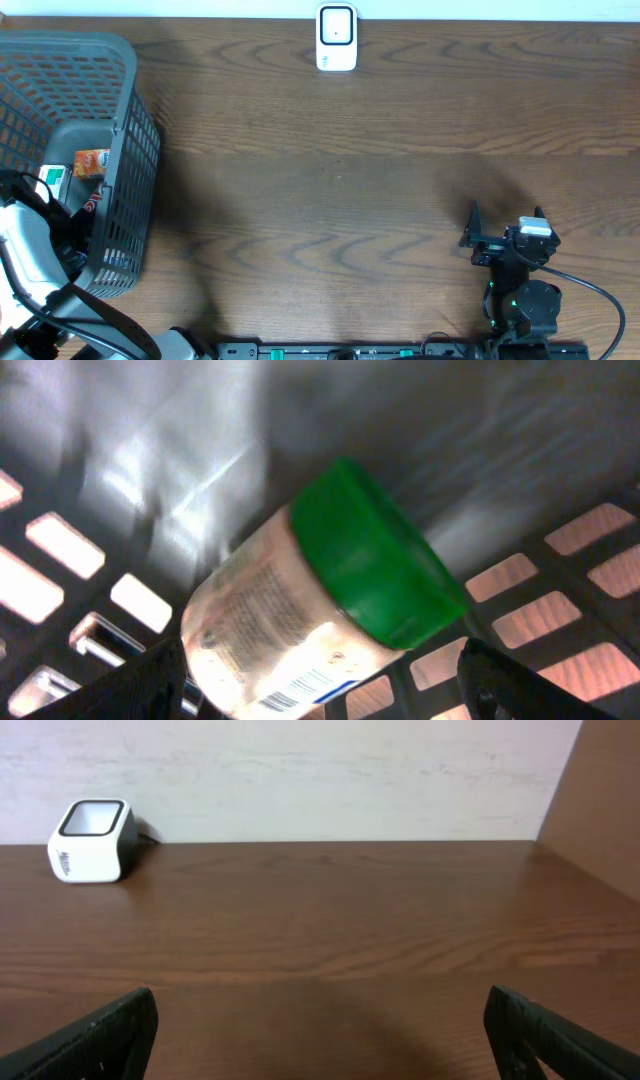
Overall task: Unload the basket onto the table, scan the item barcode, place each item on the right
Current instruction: 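Lower the left gripper into the basket and grasp the green-lidded jar, then lift the jar out and carry it toward the barcode scanner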
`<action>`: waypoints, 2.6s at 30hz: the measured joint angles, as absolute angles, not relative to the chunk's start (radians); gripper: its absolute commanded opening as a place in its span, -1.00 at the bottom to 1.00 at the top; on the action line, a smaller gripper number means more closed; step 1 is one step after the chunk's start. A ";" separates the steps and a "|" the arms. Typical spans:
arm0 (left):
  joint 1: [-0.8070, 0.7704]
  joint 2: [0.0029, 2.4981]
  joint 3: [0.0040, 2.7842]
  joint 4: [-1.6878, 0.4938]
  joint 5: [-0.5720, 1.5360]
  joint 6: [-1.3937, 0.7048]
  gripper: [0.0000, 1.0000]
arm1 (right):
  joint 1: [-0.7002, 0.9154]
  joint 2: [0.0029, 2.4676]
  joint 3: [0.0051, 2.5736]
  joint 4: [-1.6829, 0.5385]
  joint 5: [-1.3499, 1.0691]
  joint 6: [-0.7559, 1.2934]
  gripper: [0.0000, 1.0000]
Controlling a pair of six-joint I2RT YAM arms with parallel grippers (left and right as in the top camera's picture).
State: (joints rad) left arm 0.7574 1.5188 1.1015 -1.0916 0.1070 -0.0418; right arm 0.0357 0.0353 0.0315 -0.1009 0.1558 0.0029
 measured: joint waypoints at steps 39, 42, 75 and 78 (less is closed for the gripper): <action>0.757 1.775 1.107 -1.022 0.139 0.427 0.65 | 0.036 0.035 0.031 -0.101 0.156 0.003 0.99; 0.757 1.774 1.108 -1.020 0.167 0.429 0.38 | 0.036 0.035 0.031 -0.101 0.156 0.002 0.99; 0.756 1.780 1.323 -1.034 0.466 0.446 -0.11 | 0.036 0.035 0.031 -0.101 0.156 0.003 0.99; 0.756 1.765 1.392 -1.045 0.466 0.433 -0.12 | 0.036 0.036 0.031 -0.101 0.156 0.002 0.99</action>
State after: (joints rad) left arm 0.7563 1.7649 1.3918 -1.0454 0.4656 0.4332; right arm 0.0357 0.0357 0.0315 -0.1009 0.1558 0.0025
